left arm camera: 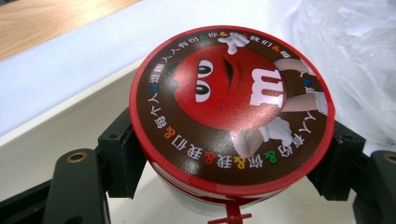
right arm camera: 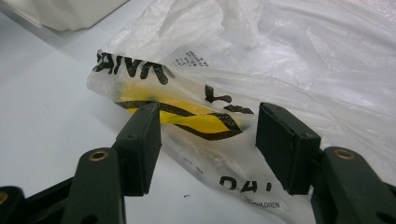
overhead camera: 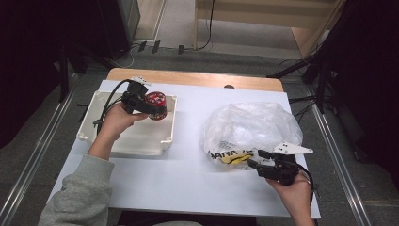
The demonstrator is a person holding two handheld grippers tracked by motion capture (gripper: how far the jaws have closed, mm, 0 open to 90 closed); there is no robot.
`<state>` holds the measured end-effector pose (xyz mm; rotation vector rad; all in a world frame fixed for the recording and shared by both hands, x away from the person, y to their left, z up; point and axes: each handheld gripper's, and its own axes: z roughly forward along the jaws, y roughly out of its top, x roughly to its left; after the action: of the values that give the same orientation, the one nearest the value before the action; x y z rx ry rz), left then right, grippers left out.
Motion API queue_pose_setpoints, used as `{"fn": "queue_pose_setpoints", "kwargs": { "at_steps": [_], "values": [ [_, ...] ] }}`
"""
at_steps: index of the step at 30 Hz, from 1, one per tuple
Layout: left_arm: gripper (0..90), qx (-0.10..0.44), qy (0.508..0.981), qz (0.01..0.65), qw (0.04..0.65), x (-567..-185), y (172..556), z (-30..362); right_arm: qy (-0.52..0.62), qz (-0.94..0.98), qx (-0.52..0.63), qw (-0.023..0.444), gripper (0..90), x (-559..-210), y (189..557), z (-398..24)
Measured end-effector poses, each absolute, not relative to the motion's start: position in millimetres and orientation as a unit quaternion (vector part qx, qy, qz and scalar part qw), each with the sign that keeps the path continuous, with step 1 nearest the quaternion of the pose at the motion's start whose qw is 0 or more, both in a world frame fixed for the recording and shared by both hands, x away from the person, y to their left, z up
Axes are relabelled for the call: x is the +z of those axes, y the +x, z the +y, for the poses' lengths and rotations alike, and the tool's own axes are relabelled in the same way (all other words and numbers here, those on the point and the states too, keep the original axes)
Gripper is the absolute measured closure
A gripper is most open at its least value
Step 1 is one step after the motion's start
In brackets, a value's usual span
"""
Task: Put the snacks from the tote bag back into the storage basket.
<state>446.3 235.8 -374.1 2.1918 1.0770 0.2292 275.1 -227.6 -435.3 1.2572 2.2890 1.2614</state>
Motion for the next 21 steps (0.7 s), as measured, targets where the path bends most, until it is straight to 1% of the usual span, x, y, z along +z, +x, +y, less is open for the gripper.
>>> {"fn": "queue_pose_setpoints", "kwargs": {
  "at_steps": [21],
  "values": [
    [26.1,0.091,0.839,0.424,0.328,-392.5,455.2,236.1,0.431,0.785,0.429,0.12,41.9,-435.8,275.3,-227.2]
  ]
}}
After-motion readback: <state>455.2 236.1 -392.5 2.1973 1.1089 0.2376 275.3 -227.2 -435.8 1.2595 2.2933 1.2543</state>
